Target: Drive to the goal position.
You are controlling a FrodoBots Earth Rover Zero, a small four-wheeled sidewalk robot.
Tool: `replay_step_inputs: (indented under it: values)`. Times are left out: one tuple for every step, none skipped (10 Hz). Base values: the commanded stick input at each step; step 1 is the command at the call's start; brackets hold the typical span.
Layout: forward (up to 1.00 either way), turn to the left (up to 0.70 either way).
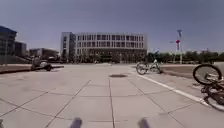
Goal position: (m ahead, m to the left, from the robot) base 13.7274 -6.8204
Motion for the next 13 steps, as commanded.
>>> replay_step_inputs:
  values:
    - [1.00, 0.00]
    - [1.00, 0.00]
    - [1.00, 0.00]
    - [1.00, 0.00]
    - [1.00, 0.00]
    - [1.00, 0.00]
    - [1.00, 0.00]
    - [1.00, 0.00]
    - [1.00, 0.00]
    - [1.00, 0.00]
    - [1.00, 0.00]
    - [1.00, 0.00]
    - [1.00, 0.00]
